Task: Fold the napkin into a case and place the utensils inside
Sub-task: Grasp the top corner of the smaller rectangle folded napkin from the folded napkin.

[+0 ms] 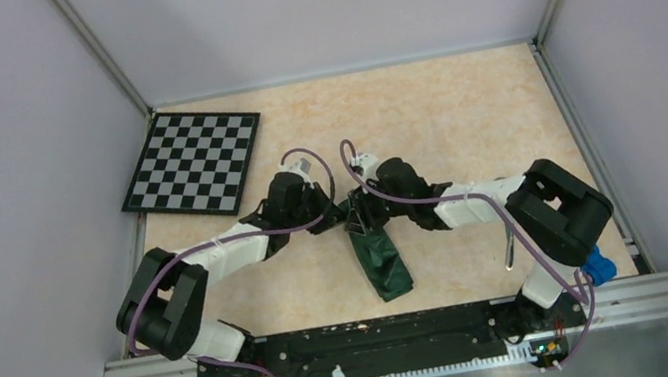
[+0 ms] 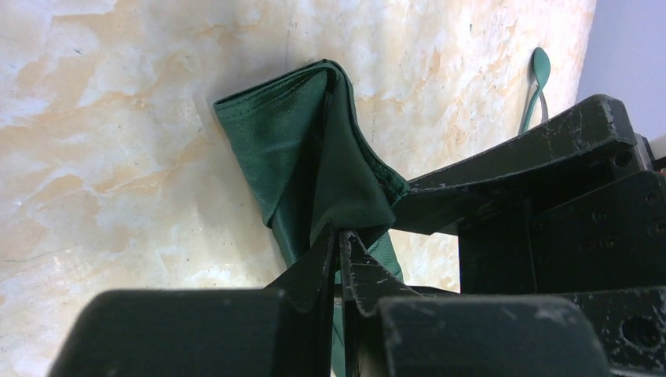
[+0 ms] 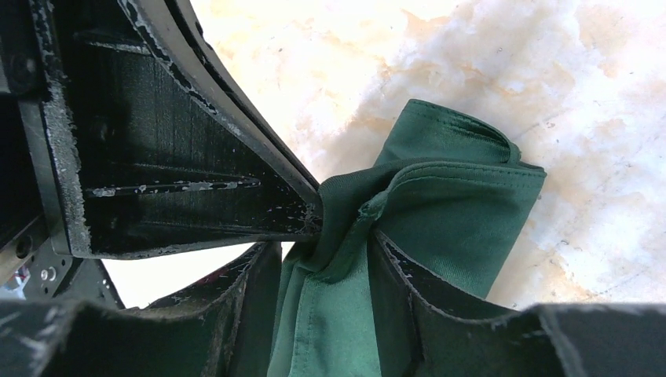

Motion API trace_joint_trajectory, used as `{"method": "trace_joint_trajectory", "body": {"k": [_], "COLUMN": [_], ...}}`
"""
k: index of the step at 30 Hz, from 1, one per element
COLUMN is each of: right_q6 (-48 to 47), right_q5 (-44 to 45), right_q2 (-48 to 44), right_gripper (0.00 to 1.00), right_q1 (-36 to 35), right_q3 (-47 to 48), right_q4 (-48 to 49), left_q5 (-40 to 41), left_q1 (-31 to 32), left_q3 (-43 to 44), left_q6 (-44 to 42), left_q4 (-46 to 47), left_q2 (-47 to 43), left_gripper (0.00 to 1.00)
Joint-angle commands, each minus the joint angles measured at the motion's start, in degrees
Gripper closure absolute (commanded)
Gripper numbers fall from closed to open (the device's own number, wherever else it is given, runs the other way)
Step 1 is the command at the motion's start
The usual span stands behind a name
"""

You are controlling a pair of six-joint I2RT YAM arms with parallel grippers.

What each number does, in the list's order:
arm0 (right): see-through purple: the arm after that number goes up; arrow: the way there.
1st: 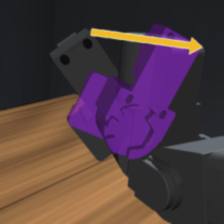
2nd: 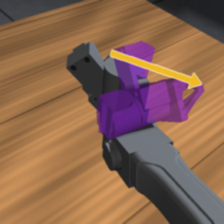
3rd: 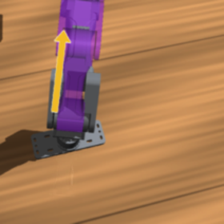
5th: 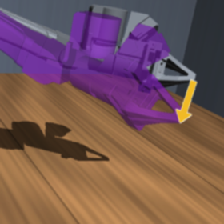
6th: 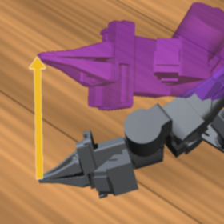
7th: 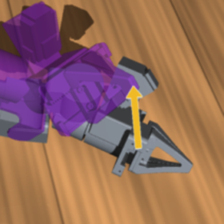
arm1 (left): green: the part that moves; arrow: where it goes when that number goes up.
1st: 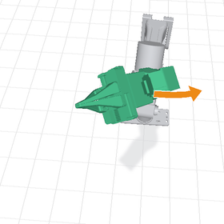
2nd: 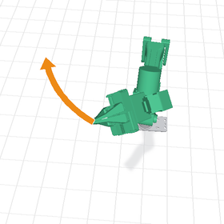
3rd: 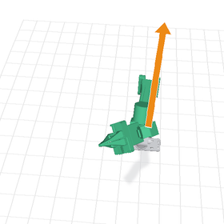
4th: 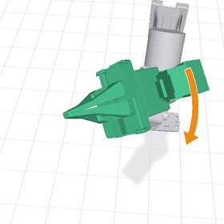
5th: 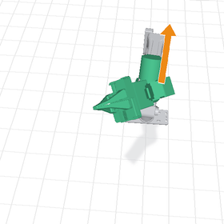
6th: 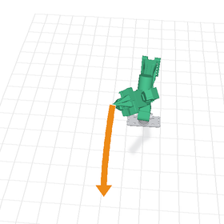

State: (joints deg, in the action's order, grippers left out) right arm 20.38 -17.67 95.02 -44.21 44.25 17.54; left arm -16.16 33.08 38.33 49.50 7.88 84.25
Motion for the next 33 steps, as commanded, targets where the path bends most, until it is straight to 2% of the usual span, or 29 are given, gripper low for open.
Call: {"method": "trace_joint_trajectory", "body": {"k": [1,7,11,13,15,18,19,22,26,30,33], "right_q6": [1.02,1.83,2.43,3.25,4.07,6.78,7.99,10.54,14.02,17.81,19.13], "right_q5": [5.91,11.46,12.51,13.4,13.04,13.3,13.4,12.92,12.88,10.7,9.94], "right_q2": [-3.34,-2.64,-2.23,-2.59,-3.07,-3.87,-4.16,-3.8,-3.24,-4.17,-4.57], "right_gripper": [0.56,0.59,0.76,0.87,0.99,1.0,1.0,1.0,1.0,1.0,1.0], "right_q1": [-1.94,-3.84,-4.12,-4.07,-4.13,-4.07,-4.05,-3.97,-3.52,-1.99,-1.15], "right_q3": [1.99,3.66,4.44,4.93,5.77,7.11,7.35,8.64,9.0,8.18,7.77], "right_q4": [-0.18,-3.09,-4.09,-6.25,-8.64,-13.5,-14.61,-17.35,-19.77,-19.39,-19.55], "left_q5": [-0.94,-1.39,-1.74,-1.08,0.22,4.08,6.2,11.47,14.03,14.19,14.96], "left_q1": [-0.13,-0.1,-0.07,-0.11,-0.11,-0.12,-0.15,-0.2,-0.16,-0.01,0.57], "left_q3": [-0.06,-0.27,-0.17,-0.14,-0.45,-0.92,-0.7,0.04,0.13,-0.35,0.0], "left_q6": [0.25,0.67,0.41,-0.32,-1.68,-4.21,-5.37,-7.66,-10.69,-14.76,-18.32], "left_q4": [1.45,2.13,2.24,1.5,0.71,-1.56,-2.97,-6.78,-6.8,-3.44,-1.68], "left_q2": [-1.76,-1.59,-1.82,-2.43,-3.71,-5.91,-6.54,-8.09,-8.19,-6.3,-4.54], "left_gripper": [0.92,0.93,0.93,0.9,0.76,0.44,0.37,0.28,0.31,0.46,0.51]}}
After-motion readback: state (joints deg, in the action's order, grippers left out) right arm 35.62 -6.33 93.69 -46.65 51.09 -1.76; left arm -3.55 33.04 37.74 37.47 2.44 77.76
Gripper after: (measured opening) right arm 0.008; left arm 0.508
